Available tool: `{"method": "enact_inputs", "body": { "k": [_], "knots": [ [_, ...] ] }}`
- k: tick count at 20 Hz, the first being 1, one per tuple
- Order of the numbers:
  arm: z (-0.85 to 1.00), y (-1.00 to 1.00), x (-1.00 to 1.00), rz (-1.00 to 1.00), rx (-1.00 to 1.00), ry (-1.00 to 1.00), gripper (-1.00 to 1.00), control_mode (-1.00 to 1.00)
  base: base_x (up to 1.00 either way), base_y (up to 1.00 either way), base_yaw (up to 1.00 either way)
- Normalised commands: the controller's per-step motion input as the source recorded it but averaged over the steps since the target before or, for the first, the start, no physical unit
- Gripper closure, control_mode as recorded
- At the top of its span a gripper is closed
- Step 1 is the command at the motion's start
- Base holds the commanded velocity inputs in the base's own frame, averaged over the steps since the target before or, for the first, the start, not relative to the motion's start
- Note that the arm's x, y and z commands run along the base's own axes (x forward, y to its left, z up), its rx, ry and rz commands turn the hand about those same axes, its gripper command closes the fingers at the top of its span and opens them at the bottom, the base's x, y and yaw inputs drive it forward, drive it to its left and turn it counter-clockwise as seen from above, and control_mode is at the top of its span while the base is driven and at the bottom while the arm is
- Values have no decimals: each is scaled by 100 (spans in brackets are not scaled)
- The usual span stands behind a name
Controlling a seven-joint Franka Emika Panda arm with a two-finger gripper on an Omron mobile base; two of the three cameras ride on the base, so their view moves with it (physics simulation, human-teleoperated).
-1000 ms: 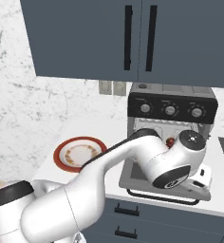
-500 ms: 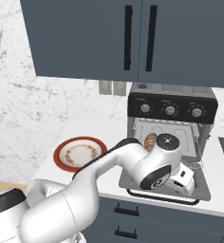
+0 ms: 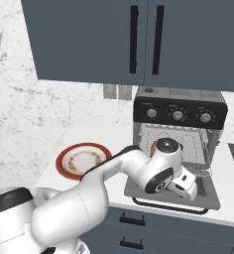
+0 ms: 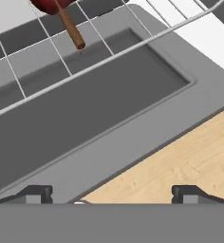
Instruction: Pick up the kebab skewer and baguette bread, and place them inside the toaster oven. Close the toaster oven door and start by setting the timer.
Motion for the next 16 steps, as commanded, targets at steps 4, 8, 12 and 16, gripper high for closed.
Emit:
{"method": "enact_inputs", "body": {
  "k": [4,8,12,16],
  "knots": [
    [-26,0,17,-1,-4,-1,-100,-100,0,0,0],
    [0,0,52,-2,-3,-1,-100,-100,0,0,0],
    [0,-1,53,-2,0,-1,-100,-100,0,0,0],
    [-4,0,30,-4,0,0,-100,-100,0,0,0]
  ]
}}
